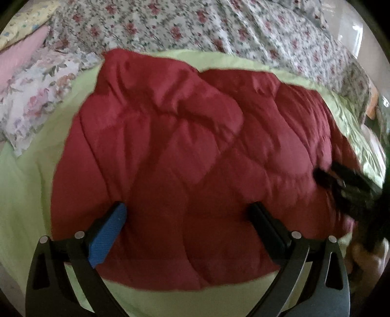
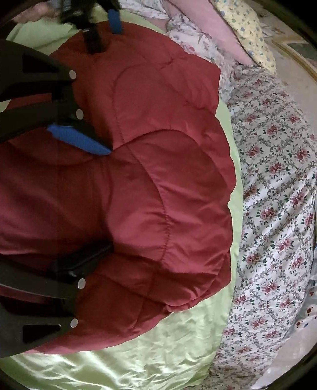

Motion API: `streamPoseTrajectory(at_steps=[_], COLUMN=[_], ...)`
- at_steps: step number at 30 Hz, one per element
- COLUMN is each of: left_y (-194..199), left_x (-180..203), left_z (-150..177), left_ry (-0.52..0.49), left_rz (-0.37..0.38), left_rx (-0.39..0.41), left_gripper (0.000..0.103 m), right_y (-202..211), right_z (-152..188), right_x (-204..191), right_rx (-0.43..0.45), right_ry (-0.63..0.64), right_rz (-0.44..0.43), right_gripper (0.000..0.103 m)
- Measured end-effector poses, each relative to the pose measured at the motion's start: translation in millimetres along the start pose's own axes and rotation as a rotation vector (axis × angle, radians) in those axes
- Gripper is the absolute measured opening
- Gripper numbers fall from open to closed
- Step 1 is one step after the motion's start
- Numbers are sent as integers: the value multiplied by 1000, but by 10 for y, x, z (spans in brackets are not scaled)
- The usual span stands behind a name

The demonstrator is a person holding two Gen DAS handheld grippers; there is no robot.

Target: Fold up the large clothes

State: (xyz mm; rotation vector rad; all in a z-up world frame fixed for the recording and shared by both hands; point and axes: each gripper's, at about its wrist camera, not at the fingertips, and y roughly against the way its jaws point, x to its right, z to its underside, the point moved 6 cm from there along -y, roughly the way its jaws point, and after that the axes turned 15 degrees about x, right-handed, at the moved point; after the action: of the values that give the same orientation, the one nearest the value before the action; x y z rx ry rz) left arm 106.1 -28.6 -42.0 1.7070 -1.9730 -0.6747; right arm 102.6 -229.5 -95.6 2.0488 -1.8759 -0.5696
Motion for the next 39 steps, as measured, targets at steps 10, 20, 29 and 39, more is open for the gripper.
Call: streamPoseTrajectory(at_steps=[10,20,29,39], left_y=[-468,-620,-712,-765], left_x=[-206,-238,-249,-284], left_z=[-382,-442,-400,-373], left_ry=[42,36,24,43], left_rz=[-102,-74,-29,9], left_rx=[19,-3,4,14], left_gripper=[102,103,103,103], right_y=[65,-260,-374,-374], right_z=[4,-347,-271,-282], right_x=[-3,-36,218,203], right_rx=[18,-73,-34,-14], right_ry=[-28,-43,-128,-100], right_rz=[-11,-5,-1,23], right_gripper=[75,82,86,85])
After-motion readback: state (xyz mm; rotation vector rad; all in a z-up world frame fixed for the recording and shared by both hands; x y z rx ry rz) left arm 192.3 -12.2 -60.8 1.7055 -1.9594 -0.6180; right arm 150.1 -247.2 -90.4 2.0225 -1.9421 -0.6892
